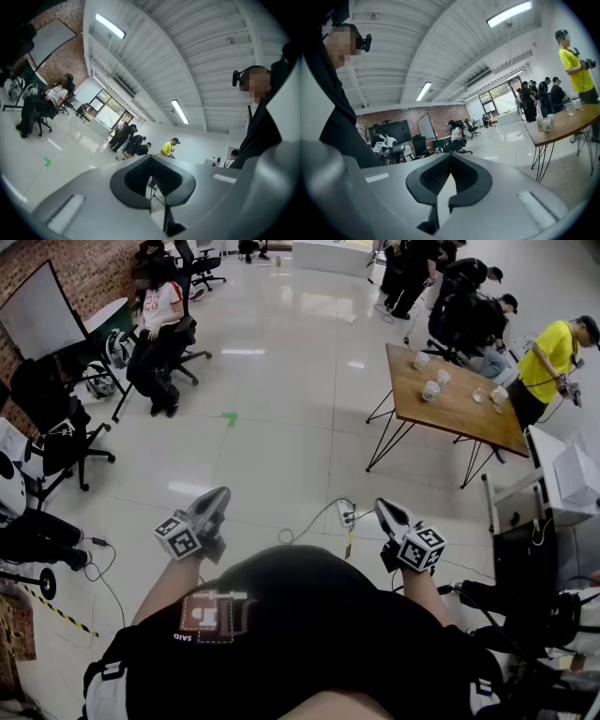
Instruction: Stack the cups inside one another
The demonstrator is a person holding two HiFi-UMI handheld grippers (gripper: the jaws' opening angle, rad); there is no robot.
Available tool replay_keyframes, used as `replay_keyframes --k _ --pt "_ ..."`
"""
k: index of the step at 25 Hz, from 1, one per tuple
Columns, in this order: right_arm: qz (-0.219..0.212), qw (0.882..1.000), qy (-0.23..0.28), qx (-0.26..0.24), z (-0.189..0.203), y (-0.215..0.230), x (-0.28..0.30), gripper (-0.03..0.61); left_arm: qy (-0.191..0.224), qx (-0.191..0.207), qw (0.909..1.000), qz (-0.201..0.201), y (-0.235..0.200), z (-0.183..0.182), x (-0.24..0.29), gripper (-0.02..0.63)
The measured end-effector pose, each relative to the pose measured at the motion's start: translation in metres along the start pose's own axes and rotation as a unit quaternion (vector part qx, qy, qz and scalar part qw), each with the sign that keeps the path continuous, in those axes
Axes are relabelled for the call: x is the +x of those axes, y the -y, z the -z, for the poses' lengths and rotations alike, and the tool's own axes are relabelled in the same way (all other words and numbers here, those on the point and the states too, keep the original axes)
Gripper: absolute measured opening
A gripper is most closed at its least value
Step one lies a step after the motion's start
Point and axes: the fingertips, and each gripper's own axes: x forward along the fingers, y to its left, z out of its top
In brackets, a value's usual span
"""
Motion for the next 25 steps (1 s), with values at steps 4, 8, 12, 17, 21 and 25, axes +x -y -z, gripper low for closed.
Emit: replay_keyframes --k 4,8,12,17,21,25 --pt "-0.014 1.000 -0.005 -0.008 -0.006 0.013 0.000 0.014 -0.004 -0.012 0.9999 -0.004 0.013 0.010 0.015 0.002" --pt "-0.023 1.000 -0.011 -0.006 -0.005 0.023 0.019 0.014 -0.007 -0.019 0.9997 -0.013 0.002 0.015 0.019 0.002" --pt "-0.022 1.000 -0.015 -0.006 -0.009 0.027 0.060 0.014 -0.002 -0.030 0.9994 -0.017 -0.037 0.003 0.023 0.002" --pt "0.006 1.000 -0.002 -0.006 -0.028 0.032 0.138 0.014 -0.006 -0.042 0.9991 0.006 -0.121 -0.029 0.048 0.002" --pt "0.043 0.999 0.017 0.013 -0.053 0.040 0.188 0.014 -0.035 -0.027 0.9987 0.027 -0.174 -0.079 0.076 0.001" --pt "0.080 0.996 0.029 0.021 -0.074 0.056 0.222 0.014 -0.058 -0.007 0.9960 0.067 -0.220 -0.114 0.109 0.002"
